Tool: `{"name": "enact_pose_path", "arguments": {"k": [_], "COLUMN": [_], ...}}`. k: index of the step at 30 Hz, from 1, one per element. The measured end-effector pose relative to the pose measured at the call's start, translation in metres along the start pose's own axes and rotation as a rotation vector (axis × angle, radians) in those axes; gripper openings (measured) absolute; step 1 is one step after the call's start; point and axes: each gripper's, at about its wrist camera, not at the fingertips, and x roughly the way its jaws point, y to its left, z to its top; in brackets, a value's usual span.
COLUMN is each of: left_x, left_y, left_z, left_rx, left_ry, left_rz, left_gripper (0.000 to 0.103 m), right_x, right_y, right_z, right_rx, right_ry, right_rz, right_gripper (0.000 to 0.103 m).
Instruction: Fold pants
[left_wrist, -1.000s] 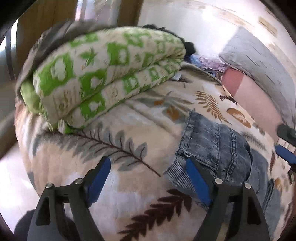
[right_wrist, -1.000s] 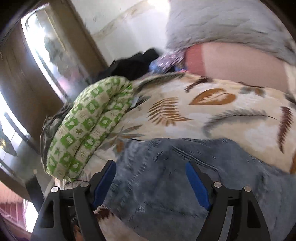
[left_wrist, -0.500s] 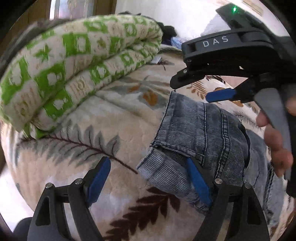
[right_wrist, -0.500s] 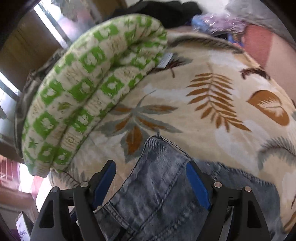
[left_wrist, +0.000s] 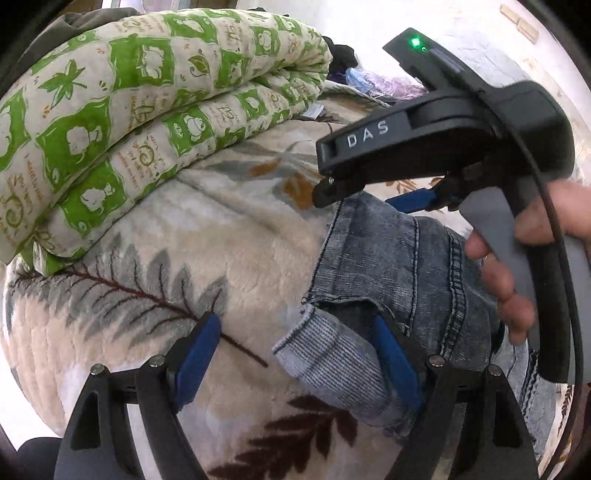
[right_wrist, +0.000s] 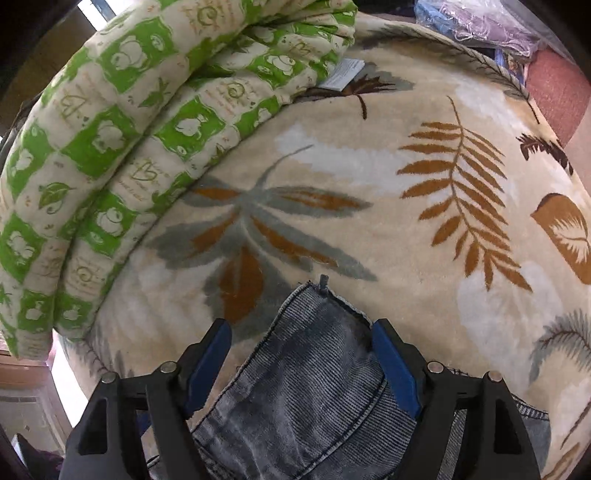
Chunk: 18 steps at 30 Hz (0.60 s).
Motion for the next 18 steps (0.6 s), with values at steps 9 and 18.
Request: {"name": "enact_pose_path", "arguments": {"k": [9,18], "left_x": [0.009,-0.01], "left_y": [-0.007,-0.014], "left_z": [0.006,0.006], "left_rx": [0.03,0.078], "left_ry": [0.004,-0.083], "left_rz": [-0.121,-0.168], "left_gripper": [0.042,0.028], "right_x": [-0.016,-0.074], "right_y": [-0.014,-0.009], "right_z": [-0.015,-0.034], "right_rx": [0.042,0.062], "right_ry": [-0.042,-0.213], "right_rz": [-0.046,-0.084], "right_gripper": [0.017,0.014]}}
